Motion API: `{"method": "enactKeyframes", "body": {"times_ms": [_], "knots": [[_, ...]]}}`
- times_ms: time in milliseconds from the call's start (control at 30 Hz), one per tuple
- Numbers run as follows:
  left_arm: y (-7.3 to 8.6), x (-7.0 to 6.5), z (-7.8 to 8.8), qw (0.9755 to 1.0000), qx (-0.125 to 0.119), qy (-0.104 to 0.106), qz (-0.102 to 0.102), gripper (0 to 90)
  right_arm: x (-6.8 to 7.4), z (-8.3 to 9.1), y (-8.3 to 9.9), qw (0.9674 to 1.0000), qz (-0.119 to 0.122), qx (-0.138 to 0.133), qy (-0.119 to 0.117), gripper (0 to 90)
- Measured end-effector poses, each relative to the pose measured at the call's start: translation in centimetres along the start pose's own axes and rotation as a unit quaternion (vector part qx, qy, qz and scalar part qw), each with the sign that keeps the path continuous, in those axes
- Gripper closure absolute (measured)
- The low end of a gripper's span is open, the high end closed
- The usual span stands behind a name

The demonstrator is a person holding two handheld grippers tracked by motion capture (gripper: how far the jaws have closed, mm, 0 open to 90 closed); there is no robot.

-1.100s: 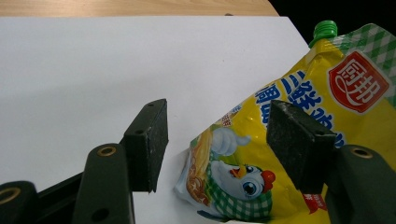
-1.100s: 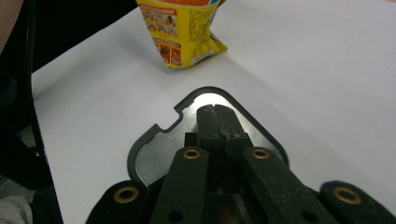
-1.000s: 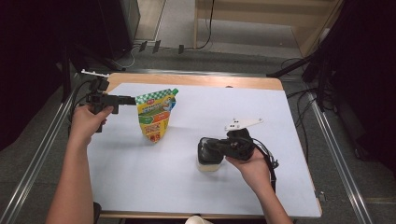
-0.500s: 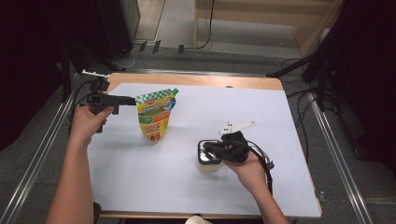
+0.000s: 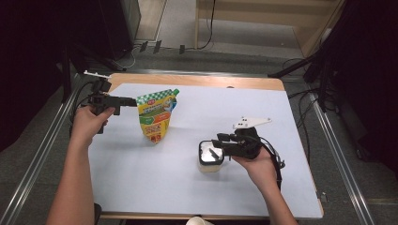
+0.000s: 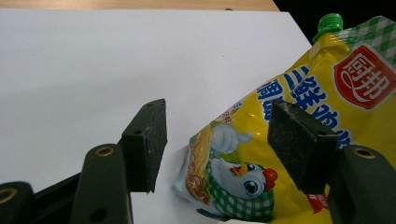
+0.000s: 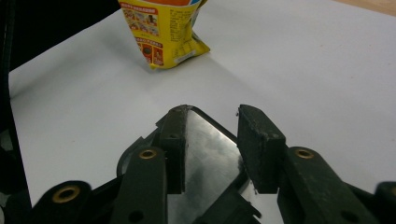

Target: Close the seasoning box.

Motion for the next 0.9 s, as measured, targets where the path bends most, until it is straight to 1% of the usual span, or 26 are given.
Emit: {"method": "enactKeyframes", "body": {"times_ms": [133,167,233,267,300,367,467,600,800,833,900], "knots": [[0.0,-0.1,0.0,1.0,0.001,0.001,-0.002,38.5,-1.0,0.7,-0.2,0.9998,-0.016,-0.01,0.008,58.6],[0.0,-0.1,0.0,1.0,0.001,0.001,-0.002,38.5,-1.0,0.7,-0.2,0.9998,-0.016,-0.01,0.008,58.6],[0.1,-0.1,-0.1,1.0,0.003,0.002,-0.002,38.4,-1.8,1.2,-0.3,0.9995,-0.017,-0.021,0.017,55.6],[0.1,-0.1,-0.1,1.0,0.003,0.002,-0.002,38.4,-1.8,1.2,-0.3,0.9995,-0.017,-0.021,0.017,55.6],[0.1,-0.1,-0.2,1.0,0.005,0.001,-0.002,38.4,-2.4,1.6,-0.2,0.9993,-0.018,-0.025,0.023,53.7],[0.1,-0.1,-0.2,1.0,0.004,0.003,-0.001,38.4,-2.9,1.8,-0.2,0.999,-0.016,-0.031,0.029,50.8],[0.0,-0.2,-0.1,1.0,0.001,0.005,-0.003,38.4,-3.7,2.3,-0.2,0.9984,-0.005,-0.041,0.039,48.9],[0.0,-0.2,0.0,1.0,0.001,0.004,-0.001,38.4,-4.6,2.9,-0.1,0.9978,-0.011,-0.047,0.045,47.1],[0.0,-0.1,-0.1,1.0,-0.001,0.002,-0.001,38.4,-6.0,3.7,0.3,0.9967,-0.028,-0.055,0.053,43.1],[0.0,-0.1,0.0,1.0,-0.002,0.002,0.0,38.4,-6.2,3.7,0.4,0.9968,-0.024,-0.056,0.051,42.3],[0.0,0.0,0.0,1.0,-0.001,0.001,-0.001,38.4,-6.6,3.8,0.6,0.9962,-0.025,-0.06,0.058,41.6]]}}
Point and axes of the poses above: each handheld gripper's, and its own axes: z roughly backward along the jaws, y roughly out of its underside, x roughly to its left, the point moved 10 cm from there along -z, roughly forward along the jaws, and after that the axes turned 1 degree about -z, right-handed, at the moved point
